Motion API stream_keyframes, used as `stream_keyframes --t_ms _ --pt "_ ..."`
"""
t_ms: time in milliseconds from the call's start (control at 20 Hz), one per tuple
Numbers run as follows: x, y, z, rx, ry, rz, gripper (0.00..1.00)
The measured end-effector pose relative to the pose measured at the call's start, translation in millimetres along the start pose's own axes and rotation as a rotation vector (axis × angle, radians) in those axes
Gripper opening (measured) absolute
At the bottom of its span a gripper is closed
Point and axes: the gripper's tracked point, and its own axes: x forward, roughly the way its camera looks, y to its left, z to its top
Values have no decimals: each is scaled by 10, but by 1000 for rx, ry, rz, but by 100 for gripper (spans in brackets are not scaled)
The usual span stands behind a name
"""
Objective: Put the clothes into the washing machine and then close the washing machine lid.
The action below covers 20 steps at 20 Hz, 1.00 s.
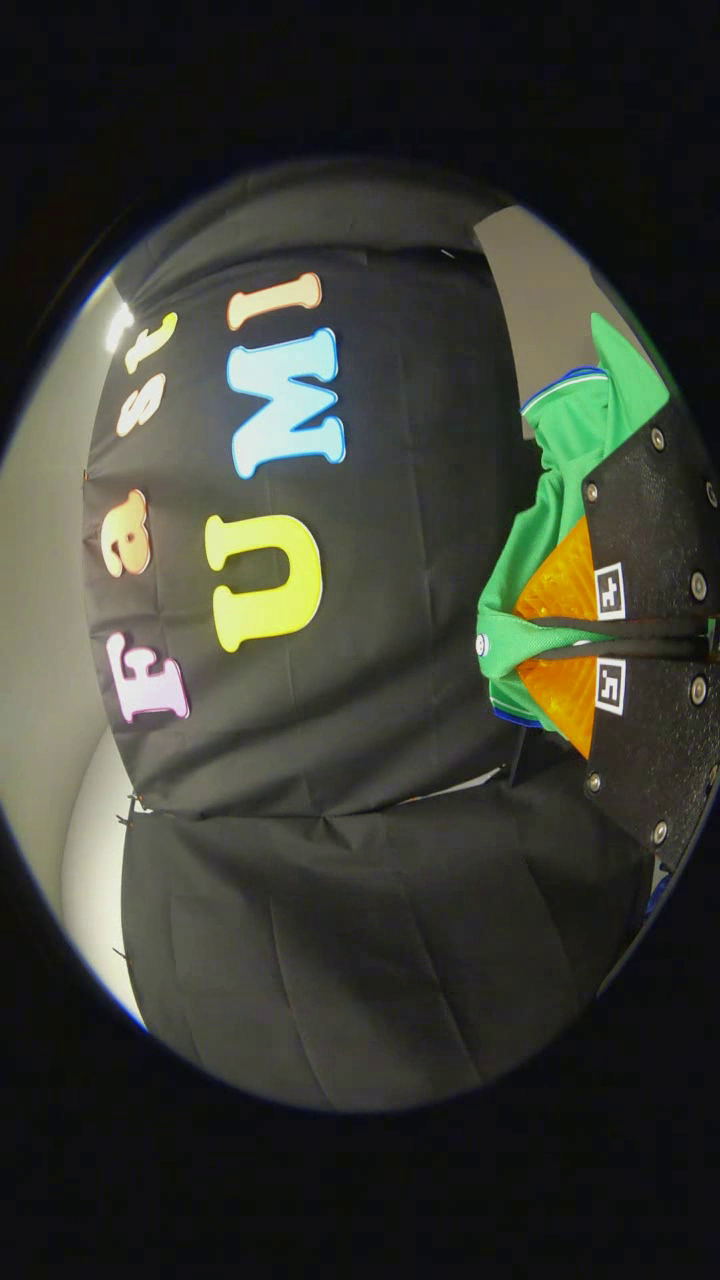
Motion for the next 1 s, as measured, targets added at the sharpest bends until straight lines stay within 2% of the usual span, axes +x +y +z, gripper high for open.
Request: stream_keyframes --t_ms 350,700,1000 --pt "191 467 -263 -22 34 36 0" --pt "498 726 -752 -25 99 62 0" --pt "690 748 -1332 -77 154 24 0"
